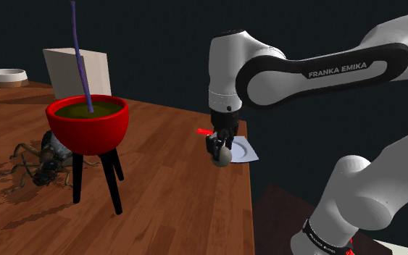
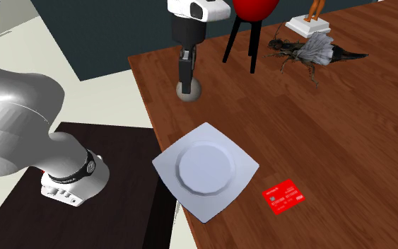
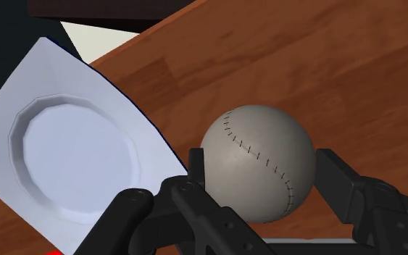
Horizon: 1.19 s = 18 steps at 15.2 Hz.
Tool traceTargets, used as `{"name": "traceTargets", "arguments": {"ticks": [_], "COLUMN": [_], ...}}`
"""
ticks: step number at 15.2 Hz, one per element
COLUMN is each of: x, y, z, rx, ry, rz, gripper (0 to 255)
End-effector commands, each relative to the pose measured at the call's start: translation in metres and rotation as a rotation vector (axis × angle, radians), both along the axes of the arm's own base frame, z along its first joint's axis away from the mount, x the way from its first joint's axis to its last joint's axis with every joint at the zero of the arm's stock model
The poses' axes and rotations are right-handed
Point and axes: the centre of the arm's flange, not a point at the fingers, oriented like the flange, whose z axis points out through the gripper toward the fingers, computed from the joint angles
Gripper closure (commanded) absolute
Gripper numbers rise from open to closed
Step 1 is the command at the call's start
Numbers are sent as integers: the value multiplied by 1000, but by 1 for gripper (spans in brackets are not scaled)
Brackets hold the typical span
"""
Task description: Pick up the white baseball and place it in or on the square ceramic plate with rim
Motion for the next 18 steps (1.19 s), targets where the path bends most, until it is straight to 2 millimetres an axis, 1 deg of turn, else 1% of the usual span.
{"name": "traceTargets", "arguments": {"ticks": [1, 3, 16, 17, 18], "x": [1, 1, 47, 52, 52], "y": [-1, -1, -166, -183, -183], "z": [11, 18, 25, 26, 20], "rx": [0, 0, 0, 0, 0], "ry": [0, 0, 0, 0, 0], "rz": [0, 0, 0, 0, 0], "gripper": [255, 255, 255, 255, 255]}}
